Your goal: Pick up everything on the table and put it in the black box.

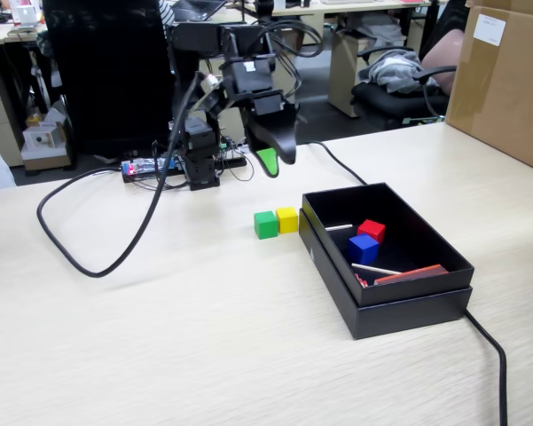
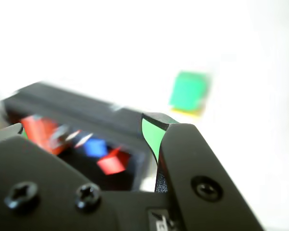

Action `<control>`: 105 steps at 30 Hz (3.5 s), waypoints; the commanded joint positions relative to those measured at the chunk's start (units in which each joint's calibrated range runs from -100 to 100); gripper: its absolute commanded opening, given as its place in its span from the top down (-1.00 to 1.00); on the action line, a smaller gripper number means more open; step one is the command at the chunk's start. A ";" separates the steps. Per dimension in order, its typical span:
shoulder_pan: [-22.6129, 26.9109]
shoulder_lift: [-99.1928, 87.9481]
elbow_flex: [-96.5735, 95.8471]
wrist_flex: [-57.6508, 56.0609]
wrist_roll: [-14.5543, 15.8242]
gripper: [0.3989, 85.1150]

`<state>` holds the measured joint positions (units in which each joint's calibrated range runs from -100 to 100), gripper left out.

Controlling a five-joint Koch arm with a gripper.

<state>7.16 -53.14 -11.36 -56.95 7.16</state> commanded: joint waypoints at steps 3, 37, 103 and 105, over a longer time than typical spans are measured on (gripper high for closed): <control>-0.05 -6.59 -7.67 -0.11 2.25 -0.14; 2.39 23.94 -16.65 11.03 5.37 0.06; 12.26 57.67 47.09 -3.66 3.81 0.02; 11.92 51.25 45.27 -3.74 3.96 0.02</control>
<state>19.12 9.39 32.27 -60.28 11.06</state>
